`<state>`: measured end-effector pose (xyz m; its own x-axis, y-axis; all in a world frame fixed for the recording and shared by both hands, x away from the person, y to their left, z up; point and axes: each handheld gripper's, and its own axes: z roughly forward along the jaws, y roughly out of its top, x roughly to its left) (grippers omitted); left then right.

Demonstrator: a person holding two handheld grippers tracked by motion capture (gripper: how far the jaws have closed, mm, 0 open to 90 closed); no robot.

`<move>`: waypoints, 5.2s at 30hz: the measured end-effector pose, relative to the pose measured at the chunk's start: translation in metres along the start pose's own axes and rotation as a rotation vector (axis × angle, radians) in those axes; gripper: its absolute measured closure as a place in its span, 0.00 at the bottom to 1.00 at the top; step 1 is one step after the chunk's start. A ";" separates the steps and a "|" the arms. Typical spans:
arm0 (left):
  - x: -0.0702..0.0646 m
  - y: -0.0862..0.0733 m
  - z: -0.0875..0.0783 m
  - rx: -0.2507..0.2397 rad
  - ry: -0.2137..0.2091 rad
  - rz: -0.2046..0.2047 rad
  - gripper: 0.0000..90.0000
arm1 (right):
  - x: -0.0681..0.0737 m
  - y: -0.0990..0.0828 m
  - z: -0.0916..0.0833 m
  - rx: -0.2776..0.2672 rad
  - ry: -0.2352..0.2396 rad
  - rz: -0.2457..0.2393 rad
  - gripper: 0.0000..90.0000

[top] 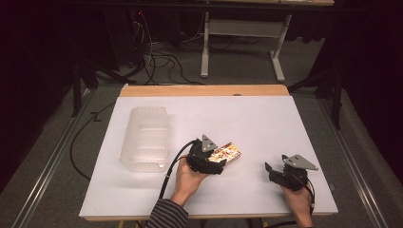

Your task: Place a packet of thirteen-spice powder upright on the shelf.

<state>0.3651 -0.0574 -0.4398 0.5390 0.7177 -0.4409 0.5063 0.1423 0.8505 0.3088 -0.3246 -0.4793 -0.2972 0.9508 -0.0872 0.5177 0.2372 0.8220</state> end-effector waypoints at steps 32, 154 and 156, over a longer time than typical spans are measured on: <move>-0.006 -0.013 0.066 0.151 0.046 0.114 0.26 | -0.001 0.000 0.000 0.002 0.001 0.000 0.30; 0.067 0.067 -0.066 -0.210 0.189 0.023 0.36 | 0.001 0.001 0.001 0.010 -0.003 -0.013 0.30; 0.070 0.068 -0.068 -0.217 0.195 0.015 0.36 | 0.001 0.001 0.001 0.012 -0.001 -0.016 0.30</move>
<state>0.3910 0.0487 -0.3934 0.3951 0.8355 -0.3820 0.3317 0.2581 0.9074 0.3100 -0.3233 -0.4796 -0.3048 0.9471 -0.1004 0.5227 0.2544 0.8137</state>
